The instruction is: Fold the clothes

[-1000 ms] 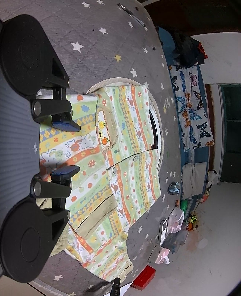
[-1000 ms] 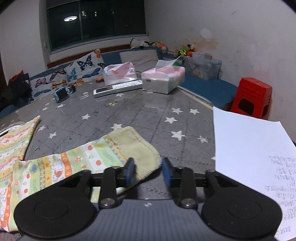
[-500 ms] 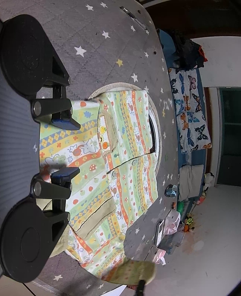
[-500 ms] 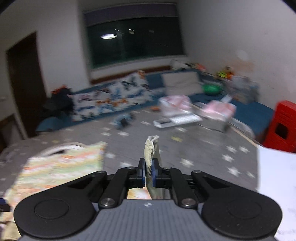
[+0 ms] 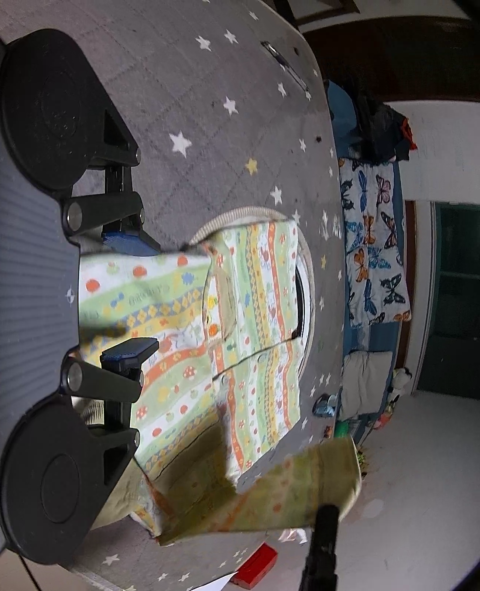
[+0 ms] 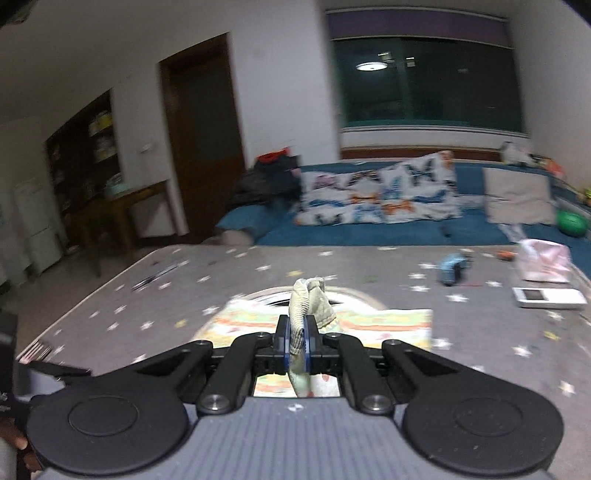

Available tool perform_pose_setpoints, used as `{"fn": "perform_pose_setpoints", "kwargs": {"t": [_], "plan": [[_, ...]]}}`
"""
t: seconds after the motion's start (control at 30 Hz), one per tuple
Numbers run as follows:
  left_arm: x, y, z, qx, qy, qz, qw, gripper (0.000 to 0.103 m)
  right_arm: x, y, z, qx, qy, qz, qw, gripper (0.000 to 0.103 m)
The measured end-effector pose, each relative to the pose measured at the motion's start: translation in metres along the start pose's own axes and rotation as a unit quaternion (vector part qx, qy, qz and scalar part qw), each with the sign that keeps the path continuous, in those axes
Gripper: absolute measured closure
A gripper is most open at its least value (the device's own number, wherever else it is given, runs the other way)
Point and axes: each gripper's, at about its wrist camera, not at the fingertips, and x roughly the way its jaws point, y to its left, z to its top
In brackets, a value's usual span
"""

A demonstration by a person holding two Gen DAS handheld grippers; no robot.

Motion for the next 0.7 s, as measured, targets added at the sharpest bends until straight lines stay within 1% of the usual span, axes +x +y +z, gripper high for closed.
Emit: {"fn": "perform_pose_setpoints", "kwargs": {"t": [0.13, 0.27, 0.37, 0.4, 0.43, 0.5, 0.63, 0.7], "plan": [[-0.004, 0.008, -0.002, -0.01, -0.003, 0.004, 0.9999, 0.051, 0.017, 0.035, -0.006, -0.025, 0.022, 0.039, 0.999, 0.097], [-0.006, 0.013, -0.004, -0.015, -0.004, 0.006, 0.9999, 0.05, 0.031, 0.066, -0.022, -0.063, 0.052, 0.06, 0.995, 0.097], [-0.007, 0.014, -0.003, -0.018, -0.005, 0.006, 0.9998, 0.05, 0.039, 0.082, -0.036, -0.075, 0.078, 0.081, 0.991, 0.096], [-0.007, 0.014, -0.003, -0.018, -0.006, 0.006, 0.9998, 0.05, 0.039, 0.086, -0.041, -0.077, 0.083, 0.085, 0.99, 0.094], [-0.007, 0.014, -0.002, -0.019, -0.006, 0.006, 0.9998, 0.05, 0.039, 0.089, -0.046, -0.078, 0.087, 0.09, 0.989, 0.089], [-0.007, 0.013, 0.0, -0.018, -0.008, 0.003, 0.9998, 0.05, 0.036, 0.092, -0.053, -0.081, 0.091, 0.099, 0.988, 0.083], [-0.006, 0.003, 0.005, -0.008, -0.013, -0.008, 0.9999, 0.05, 0.019, 0.082, -0.057, -0.078, 0.086, 0.097, 0.989, 0.083], [-0.002, -0.005, 0.006, 0.003, -0.012, -0.017, 0.9998, 0.052, 0.01, 0.064, -0.061, -0.066, 0.087, 0.082, 0.991, 0.083]]}}
